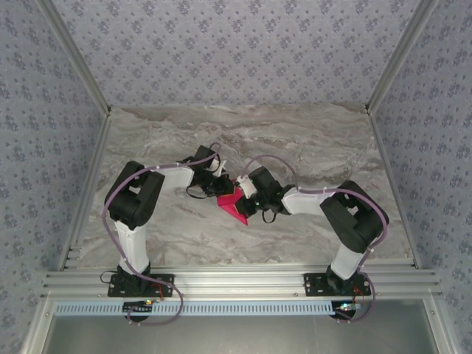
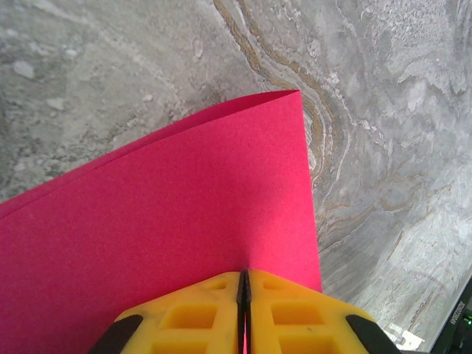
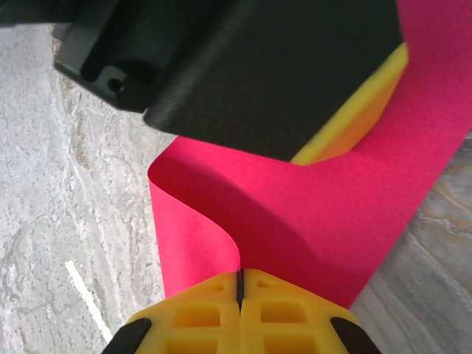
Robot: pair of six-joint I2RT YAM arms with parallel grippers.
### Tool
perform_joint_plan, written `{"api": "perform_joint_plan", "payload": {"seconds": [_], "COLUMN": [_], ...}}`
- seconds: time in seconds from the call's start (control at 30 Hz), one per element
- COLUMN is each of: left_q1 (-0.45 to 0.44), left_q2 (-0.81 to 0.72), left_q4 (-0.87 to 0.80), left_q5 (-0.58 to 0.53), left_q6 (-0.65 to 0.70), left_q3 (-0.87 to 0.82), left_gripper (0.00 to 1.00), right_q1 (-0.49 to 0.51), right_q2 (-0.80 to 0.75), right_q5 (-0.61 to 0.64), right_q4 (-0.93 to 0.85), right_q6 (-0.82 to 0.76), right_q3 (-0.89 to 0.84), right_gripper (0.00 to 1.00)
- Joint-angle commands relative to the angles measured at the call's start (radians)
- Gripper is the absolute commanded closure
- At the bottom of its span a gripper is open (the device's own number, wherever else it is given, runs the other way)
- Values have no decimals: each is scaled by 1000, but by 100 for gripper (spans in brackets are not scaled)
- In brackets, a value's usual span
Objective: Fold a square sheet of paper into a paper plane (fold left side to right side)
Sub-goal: Third fold the triangle at the center of the table.
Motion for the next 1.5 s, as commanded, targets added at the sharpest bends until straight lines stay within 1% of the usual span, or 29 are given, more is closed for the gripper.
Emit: {"api": "perform_joint_plan", "payload": {"seconds": [0.0,0.87,1.47], "left_q1": [-16,-15,-16], "left_q2": [41,41,44], "left_q4": [-29,-32,-27], "left_q5": [-12,-12,-16], "left_q6": [18,20,18], "left_q3": [-2,-2,-6], "left_gripper": [91,91,91], "right_q1": [-8,-21,-21], "right_q2": [11,35,1], "right_q5": [15,41,43], "right_q4": [-26,-61,-80], "right_q6": [19,17,10], "right_q3": [26,43,40], "right_gripper": [100,100,100]}}
